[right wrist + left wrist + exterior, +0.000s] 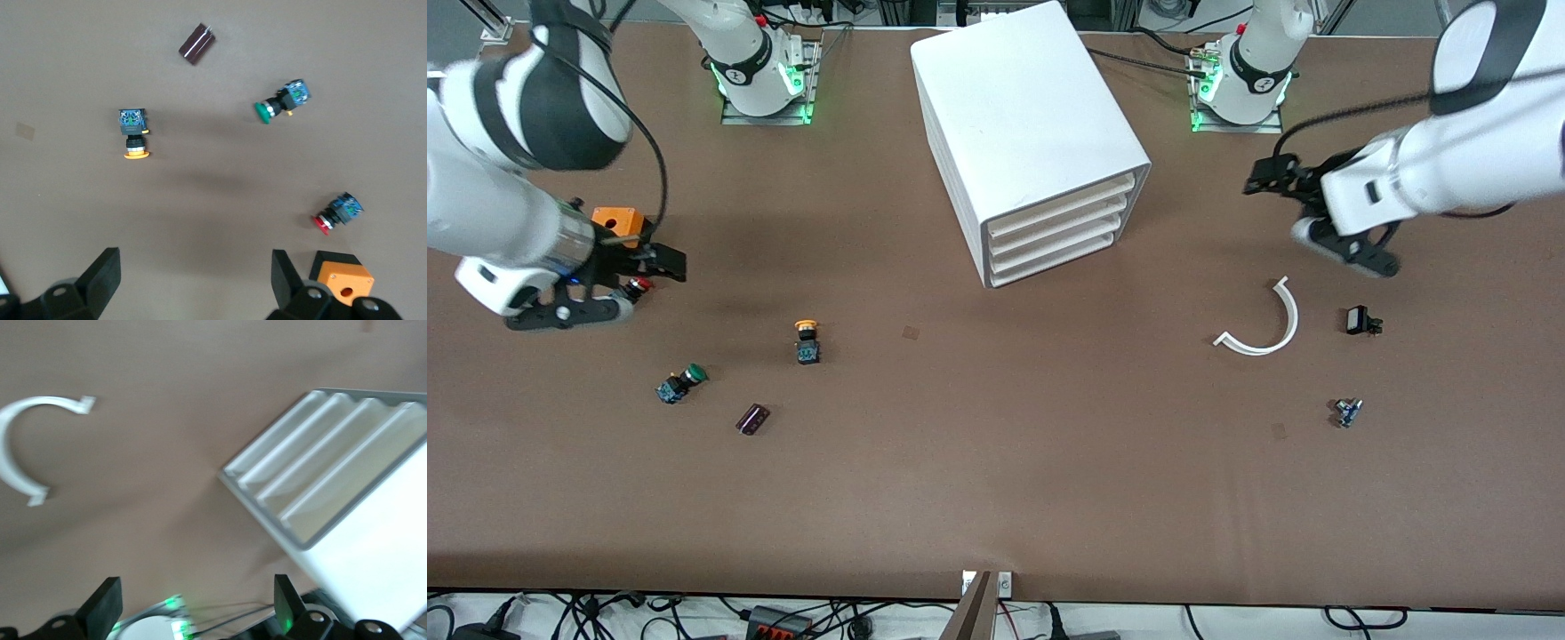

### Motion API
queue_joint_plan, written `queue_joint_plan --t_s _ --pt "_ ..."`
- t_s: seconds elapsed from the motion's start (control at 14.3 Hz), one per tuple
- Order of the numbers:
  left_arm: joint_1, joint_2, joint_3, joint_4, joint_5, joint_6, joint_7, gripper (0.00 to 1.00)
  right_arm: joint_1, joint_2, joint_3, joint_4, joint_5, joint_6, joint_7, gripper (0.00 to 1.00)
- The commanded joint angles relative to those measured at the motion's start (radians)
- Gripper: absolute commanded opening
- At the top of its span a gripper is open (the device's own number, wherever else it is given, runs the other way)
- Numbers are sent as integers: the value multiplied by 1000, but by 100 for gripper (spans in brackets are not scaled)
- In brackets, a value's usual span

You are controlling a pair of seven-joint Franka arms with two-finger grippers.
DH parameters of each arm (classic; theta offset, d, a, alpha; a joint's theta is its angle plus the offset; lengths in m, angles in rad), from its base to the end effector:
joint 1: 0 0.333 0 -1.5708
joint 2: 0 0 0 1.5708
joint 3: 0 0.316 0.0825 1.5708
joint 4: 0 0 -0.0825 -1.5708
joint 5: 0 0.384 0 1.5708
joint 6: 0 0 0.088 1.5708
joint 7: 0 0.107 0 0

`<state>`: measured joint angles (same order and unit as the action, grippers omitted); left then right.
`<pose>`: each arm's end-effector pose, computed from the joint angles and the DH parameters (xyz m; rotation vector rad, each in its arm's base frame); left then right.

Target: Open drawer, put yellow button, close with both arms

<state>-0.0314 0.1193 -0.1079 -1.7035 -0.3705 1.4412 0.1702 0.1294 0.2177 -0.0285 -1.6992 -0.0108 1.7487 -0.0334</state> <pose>0.5448 -0.1168 0.4976 2.6769 -0.3881 -0.5138 0.6038 0.0613 0.4509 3.1011 0.2132 -0.2609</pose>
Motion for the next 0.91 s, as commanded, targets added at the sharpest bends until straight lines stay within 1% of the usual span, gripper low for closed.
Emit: queue_joint_plan --t_s 0.0,0.21,0.35,0.42,0.49,0.63,0.77,0.84 --pt "5 141 -1 36 -179 -18 58 100 41 84 -2 4 18 43 7 100" --pt "5 224 -3 30 -353 -11 83 100 88 187 -2 4 21 126 7 100" --pt "8 294 -36 19 -474 -2 200 100 111 250 -2 3 21 169 7 100" --pt "7 331 -50 16 -511 8 283 94 119 285 -2 3 21 199 7 100" --pt "8 357 -80 16 -530 21 343 87 124 310 -2 3 21 218 7 100" --pt "8 402 -104 -1 -570 35 432 69 145 339 -2 3 38 239 7 100" --pt "7 419 -118 -57 -635 48 512 64 162 359 -2 3 49 264 7 100" --pt "7 422 -121 -83 -646 65 563 58 159 374 -2 3 54 278 7 100"
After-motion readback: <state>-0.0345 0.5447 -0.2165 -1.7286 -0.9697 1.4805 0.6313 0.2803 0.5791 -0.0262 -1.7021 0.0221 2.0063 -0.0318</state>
